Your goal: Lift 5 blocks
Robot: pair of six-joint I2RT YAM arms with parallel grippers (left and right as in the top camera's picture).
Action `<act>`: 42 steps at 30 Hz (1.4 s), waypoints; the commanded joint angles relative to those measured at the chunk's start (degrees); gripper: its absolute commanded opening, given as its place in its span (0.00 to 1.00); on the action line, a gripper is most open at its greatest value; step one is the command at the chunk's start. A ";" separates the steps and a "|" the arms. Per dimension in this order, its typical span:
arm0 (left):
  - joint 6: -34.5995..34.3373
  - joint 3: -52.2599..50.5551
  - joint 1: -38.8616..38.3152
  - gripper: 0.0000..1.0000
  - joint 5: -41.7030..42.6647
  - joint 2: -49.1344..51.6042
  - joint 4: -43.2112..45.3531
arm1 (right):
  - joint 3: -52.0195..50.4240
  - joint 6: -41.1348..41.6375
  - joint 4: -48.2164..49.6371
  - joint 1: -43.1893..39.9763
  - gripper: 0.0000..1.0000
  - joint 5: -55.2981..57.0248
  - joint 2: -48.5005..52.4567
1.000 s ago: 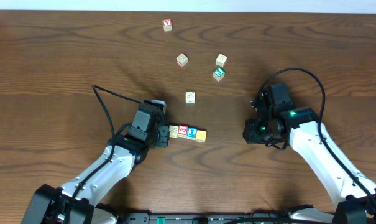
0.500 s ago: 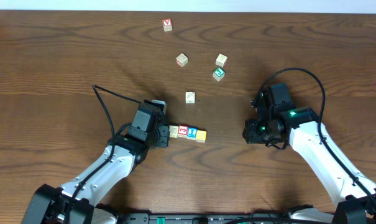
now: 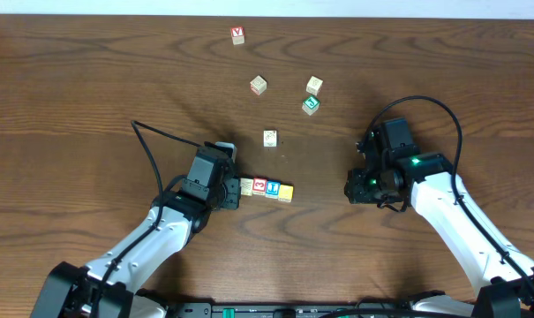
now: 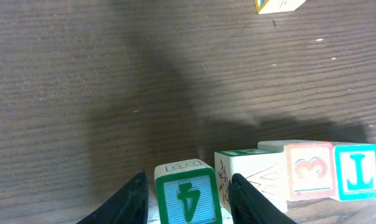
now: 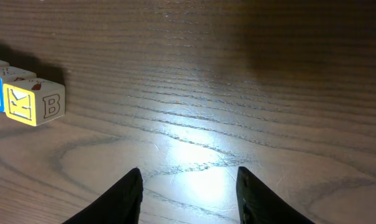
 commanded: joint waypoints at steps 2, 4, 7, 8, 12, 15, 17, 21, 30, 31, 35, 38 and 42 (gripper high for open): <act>0.31 0.35 -0.15 0.41 -0.13 -4.02 -0.42 | -0.37 0.52 0.15 0.39 0.47 -0.26 0.28; 0.31 0.35 -0.15 0.29 -0.17 -6.34 -1.11 | -0.37 0.52 0.13 0.39 0.47 -0.26 0.28; 0.31 0.35 -0.11 0.07 -0.37 -10.64 -3.63 | -0.37 0.52 0.15 0.39 0.47 -0.24 0.28; 0.31 0.35 -0.11 0.07 -0.39 -11.45 -4.72 | -0.37 0.52 0.13 0.39 0.47 -0.24 0.28; -0.87 0.33 -0.11 0.07 -1.31 -12.50 -10.62 | -0.37 0.52 0.11 0.39 0.46 -0.26 0.28; -2.51 0.22 -0.17 0.07 -1.20 -11.65 -13.62 | -0.37 0.52 0.15 0.39 0.47 -0.26 0.28; -3.23 0.22 -0.15 0.07 -1.20 -10.75 -14.84 | -0.37 0.52 0.11 0.39 0.46 -0.28 0.28; -3.54 0.17 -0.17 0.07 0.52 -8.68 -15.10 | -0.37 0.52 0.07 0.42 0.45 -0.31 0.28; -5.07 0.17 -0.17 0.07 2.49 -0.85 -13.22 | -0.37 0.55 0.07 0.42 0.45 -0.31 0.28; -5.25 0.17 -0.17 0.07 2.64 -0.22 -12.52 | -0.37 0.55 0.07 0.42 0.45 -0.31 0.28; -6.56 0.17 -0.17 0.07 2.78 1.60 -9.53 | -0.37 0.55 -0.07 0.42 0.45 -0.31 0.28; -6.54 0.17 -0.17 0.07 2.89 1.79 -8.41 | -0.37 0.52 -0.07 0.42 0.45 -0.31 0.28; -6.54 0.17 -0.17 0.07 2.89 1.79 -7.56 | -0.37 0.55 -0.07 0.39 0.45 -0.28 0.28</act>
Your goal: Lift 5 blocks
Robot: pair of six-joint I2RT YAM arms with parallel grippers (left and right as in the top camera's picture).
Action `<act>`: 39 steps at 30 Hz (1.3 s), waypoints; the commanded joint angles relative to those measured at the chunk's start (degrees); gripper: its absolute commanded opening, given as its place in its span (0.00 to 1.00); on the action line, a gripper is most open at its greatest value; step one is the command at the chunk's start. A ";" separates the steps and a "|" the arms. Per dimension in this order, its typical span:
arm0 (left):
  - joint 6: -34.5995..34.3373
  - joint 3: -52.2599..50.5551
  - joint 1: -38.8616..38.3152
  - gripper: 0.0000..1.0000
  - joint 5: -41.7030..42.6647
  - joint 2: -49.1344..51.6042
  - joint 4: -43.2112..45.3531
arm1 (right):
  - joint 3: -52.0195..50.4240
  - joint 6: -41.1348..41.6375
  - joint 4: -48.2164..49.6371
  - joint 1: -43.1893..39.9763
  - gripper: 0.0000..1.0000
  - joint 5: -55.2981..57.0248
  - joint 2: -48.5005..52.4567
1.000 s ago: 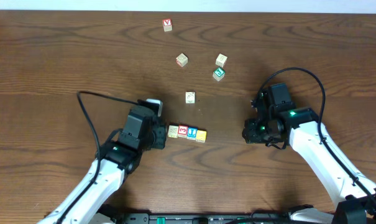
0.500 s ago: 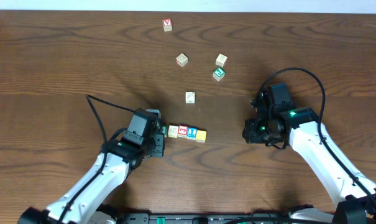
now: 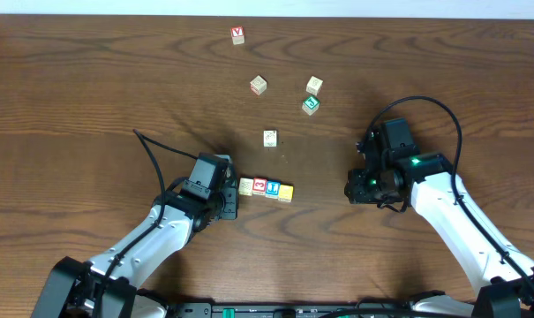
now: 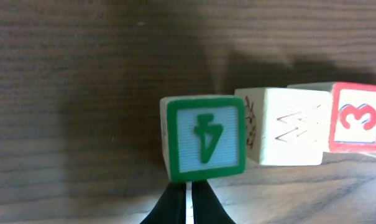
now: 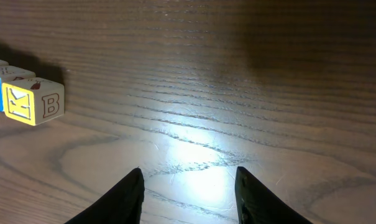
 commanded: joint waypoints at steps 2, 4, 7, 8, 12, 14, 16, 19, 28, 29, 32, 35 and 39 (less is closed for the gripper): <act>-0.48 0.17 -0.17 0.07 0.26 0.35 0.66 | -0.28 0.50 -0.04 0.39 0.45 -0.26 0.28; -0.48 0.17 -0.17 0.07 0.26 0.35 0.87 | -0.28 0.52 -0.02 0.42 0.45 -0.26 0.28; -0.48 0.17 -0.17 0.07 0.24 0.35 1.07 | -0.28 0.50 -0.02 0.42 0.45 -0.28 0.28; -0.48 0.17 -0.17 0.07 0.24 0.35 1.22 | -0.28 0.50 -0.02 0.39 0.45 -0.26 0.28; -0.48 0.17 -0.17 0.07 0.26 0.35 2.43 | -0.28 0.52 -0.02 0.39 0.45 -0.28 0.28; -0.48 0.17 -0.17 0.07 0.26 0.35 2.62 | -0.28 0.50 -0.04 0.42 0.45 -0.28 0.28; -0.48 0.17 -0.17 0.07 0.26 0.35 2.62 | -0.28 0.50 -0.02 0.42 0.45 -0.28 0.28; -0.48 0.17 -0.17 0.07 0.28 0.35 2.64 | -0.28 0.50 -0.02 0.39 0.45 -0.26 0.28; -0.48 0.17 -0.17 0.07 0.31 0.35 2.75 | -0.28 0.50 -0.02 0.42 0.45 -0.26 0.28; -0.48 0.17 -0.17 0.07 0.39 0.35 2.75 | -0.28 0.50 0.00 0.42 0.45 -0.26 0.28; -0.46 0.17 -0.17 0.07 3.04 0.35 2.95 | -0.28 0.50 0.02 0.39 0.45 -0.26 0.28; -0.48 0.17 -0.17 0.07 5.22 0.33 2.84 | -0.28 0.50 0.13 0.39 0.46 -0.24 0.28; -0.48 0.17 -0.17 0.07 4.57 -0.92 1.62 | -0.28 0.48 0.09 0.39 0.46 0.59 0.28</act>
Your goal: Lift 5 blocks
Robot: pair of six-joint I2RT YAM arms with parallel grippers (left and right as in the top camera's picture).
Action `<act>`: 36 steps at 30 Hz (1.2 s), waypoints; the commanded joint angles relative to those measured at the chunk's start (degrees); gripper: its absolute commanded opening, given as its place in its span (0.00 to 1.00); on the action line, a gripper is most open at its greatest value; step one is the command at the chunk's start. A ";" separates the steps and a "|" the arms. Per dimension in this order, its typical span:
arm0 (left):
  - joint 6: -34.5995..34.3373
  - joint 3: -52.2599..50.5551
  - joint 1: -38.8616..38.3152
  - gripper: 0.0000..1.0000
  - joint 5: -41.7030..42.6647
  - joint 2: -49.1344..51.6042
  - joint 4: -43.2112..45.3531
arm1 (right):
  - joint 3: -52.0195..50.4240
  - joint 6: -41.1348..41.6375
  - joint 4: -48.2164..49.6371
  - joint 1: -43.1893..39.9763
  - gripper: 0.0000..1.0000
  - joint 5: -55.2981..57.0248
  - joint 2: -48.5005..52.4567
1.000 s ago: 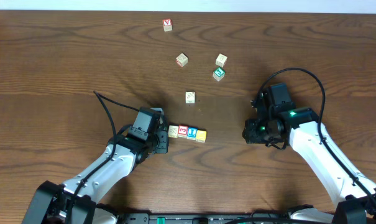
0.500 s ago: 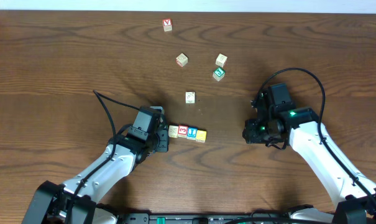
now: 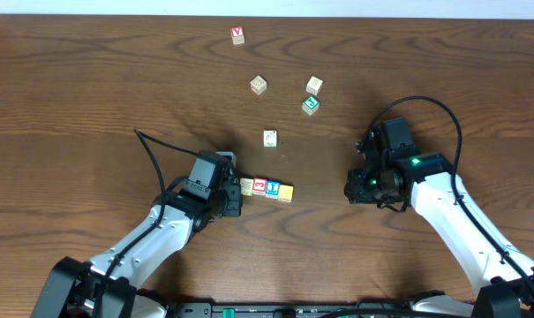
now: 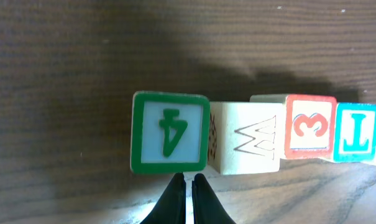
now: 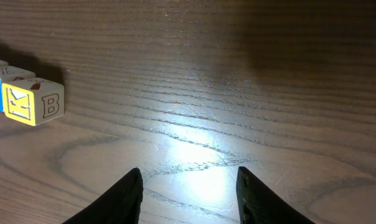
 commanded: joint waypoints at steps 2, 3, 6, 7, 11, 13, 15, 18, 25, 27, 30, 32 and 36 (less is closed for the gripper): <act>-0.24 0.17 -0.17 0.07 0.74 -2.80 -1.73 | -0.28 0.52 -0.04 0.39 0.47 1.44 0.28; -0.24 0.17 -0.17 0.07 0.74 -4.13 -2.29 | -0.28 0.50 -0.02 0.39 0.47 1.68 0.28; -0.26 0.17 -0.17 0.07 -1.49 -8.70 -4.50 | -0.28 0.52 0.04 0.39 0.48 1.84 0.28; -0.28 0.17 -0.15 0.07 -3.17 -10.78 -5.62 | -0.28 0.52 0.04 0.42 0.48 1.84 0.28; -0.26 0.17 -0.15 0.07 -11.58 -17.77 -8.74 | -0.28 0.52 0.13 0.39 0.48 1.81 0.28; -0.24 0.17 -0.04 0.07 -14.93 -19.21 -9.05 | -0.28 0.52 0.15 0.39 0.47 1.81 0.28; -0.20 0.17 0.09 0.07 -16.28 -19.12 -8.98 | -0.28 0.55 0.13 0.42 0.46 1.79 0.28; -0.02 0.17 0.68 0.07 -16.85 -16.96 -8.35 | -0.28 0.57 0.11 0.42 0.46 1.75 0.28; 0.07 0.17 4.42 0.07 -16.70 -5.84 -1.53 | -0.28 0.55 -0.33 0.42 0.45 1.36 0.28; 0.44 0.20 4.81 0.07 -14.71 -3.41 0.52 | -0.28 0.57 -0.31 0.42 0.45 1.36 0.28; 0.37 0.20 4.87 0.07 -12.39 0.85 3.48 | -0.28 0.55 -0.28 0.42 0.45 1.36 0.28; 0.42 0.20 4.87 0.07 -11.30 2.36 4.11 | -0.28 0.57 -0.28 0.42 0.46 1.38 0.28; 1.97 0.20 4.87 0.07 -6.56 5.31 5.60 | -0.28 0.57 -0.26 0.42 0.46 1.38 0.28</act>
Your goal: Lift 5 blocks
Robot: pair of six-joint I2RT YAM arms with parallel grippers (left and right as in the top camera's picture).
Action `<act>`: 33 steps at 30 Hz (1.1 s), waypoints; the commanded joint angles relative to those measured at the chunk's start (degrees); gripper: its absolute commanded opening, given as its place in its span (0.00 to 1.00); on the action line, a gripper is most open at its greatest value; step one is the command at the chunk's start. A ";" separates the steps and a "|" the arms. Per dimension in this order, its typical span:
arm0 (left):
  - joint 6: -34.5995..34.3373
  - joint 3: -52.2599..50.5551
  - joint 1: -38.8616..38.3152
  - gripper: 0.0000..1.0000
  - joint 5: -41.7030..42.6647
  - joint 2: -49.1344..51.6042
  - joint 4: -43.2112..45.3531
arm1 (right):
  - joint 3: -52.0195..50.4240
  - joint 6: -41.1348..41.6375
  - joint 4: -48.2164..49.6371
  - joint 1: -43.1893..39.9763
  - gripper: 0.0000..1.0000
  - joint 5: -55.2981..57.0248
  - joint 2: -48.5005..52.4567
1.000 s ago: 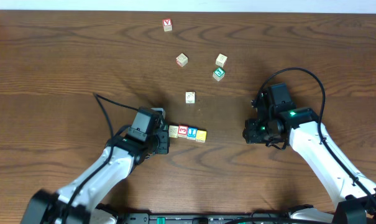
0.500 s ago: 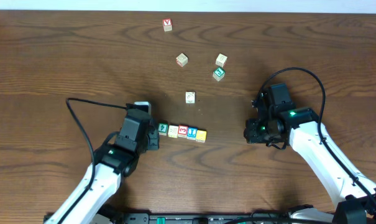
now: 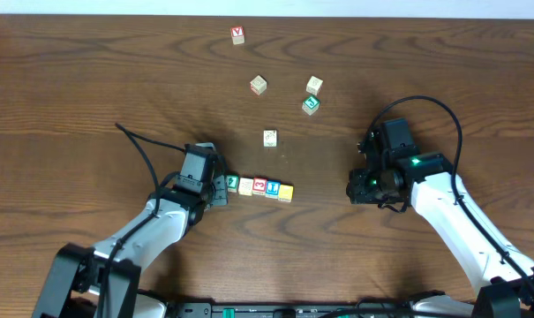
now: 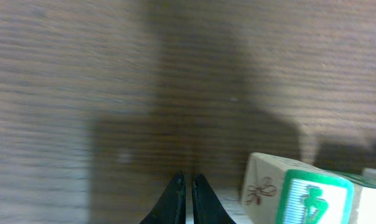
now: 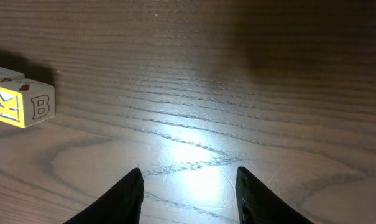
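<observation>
Five blocks lie in a row on the table: a green block (image 3: 232, 184) at the left end, then a beige (image 3: 246, 185), a red "3" (image 3: 259, 186), a blue (image 3: 273, 188) and a yellow block (image 3: 286, 192). My left gripper (image 3: 219, 188) is low at the table just left of the green block, shut with nothing in it (image 4: 186, 186). In its wrist view the green block (image 4: 299, 194) lies to the right, blurred. My right gripper (image 3: 359, 185) stands open (image 5: 188, 186) well right of the row, with the yellow "K/B" block (image 5: 23, 106) far to its left.
Several loose blocks lie further back: a red-lettered one (image 3: 238, 34), two beige ones (image 3: 259, 85) (image 3: 314, 85), a green one (image 3: 311, 105) and a pale one (image 3: 270, 138) nearest the row. Bare wood table (image 3: 90, 88) lies all round.
My left gripper, still shut, has moved left and now sits beside the green block instead of behind it. The green block now shows in the overhead view. The right arm has barely moved.
My left gripper stood open round the green "4" block at the row's left end. Then it was shut just behind that block, slightly apart from the beige one. Then the green block lay flush with the row. Now the gripper sits left of it.
</observation>
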 commanded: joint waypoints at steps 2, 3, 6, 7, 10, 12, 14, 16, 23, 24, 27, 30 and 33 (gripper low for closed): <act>1.77 0.22 0.28 0.07 5.29 1.97 1.14 | -0.28 0.55 0.02 0.42 0.45 -0.07 0.28; 1.77 0.24 0.28 0.07 5.29 1.97 1.14 | -0.28 0.55 0.04 0.42 0.46 -0.07 0.28; 1.77 0.24 0.28 0.07 5.35 1.97 1.16 | -0.28 0.52 0.02 0.42 0.46 -0.07 0.28; 1.79 0.22 0.28 0.07 5.66 1.97 1.16 | -0.28 0.55 0.02 0.42 0.46 -0.07 0.28; 2.56 0.24 0.28 0.07 7.89 1.97 1.38 | -0.28 0.52 0.04 0.42 0.46 -0.04 0.28; 2.64 0.24 0.17 0.07 7.89 1.97 1.33 | -0.28 0.55 0.04 0.42 0.46 -0.04 0.28; 2.64 0.24 0.17 0.07 7.93 1.97 1.33 | -0.28 0.55 0.04 0.42 0.46 -0.07 0.28; 4.07 0.24 0.17 0.07 10.12 1.97 1.38 | -0.28 0.55 0.09 0.42 0.46 -0.04 0.28; 4.66 0.22 0.17 0.07 11.10 1.97 1.31 | -0.28 0.55 0.17 0.42 0.47 -0.07 0.28; 5.64 0.22 0.17 0.07 12.15 1.97 1.31 | -0.28 0.52 0.20 0.42 0.47 -0.04 0.28; 8.31 0.22 0.17 0.07 15.17 1.97 1.31 | -0.28 0.52 0.22 0.42 0.47 -0.04 0.28; 8.31 0.22 0.17 0.07 15.30 1.97 1.33 | -0.28 0.52 0.20 0.42 0.47 -0.07 0.28; 8.31 0.22 0.17 0.07 15.34 1.97 1.31 | -0.28 0.52 0.20 0.42 0.46 -0.04 0.28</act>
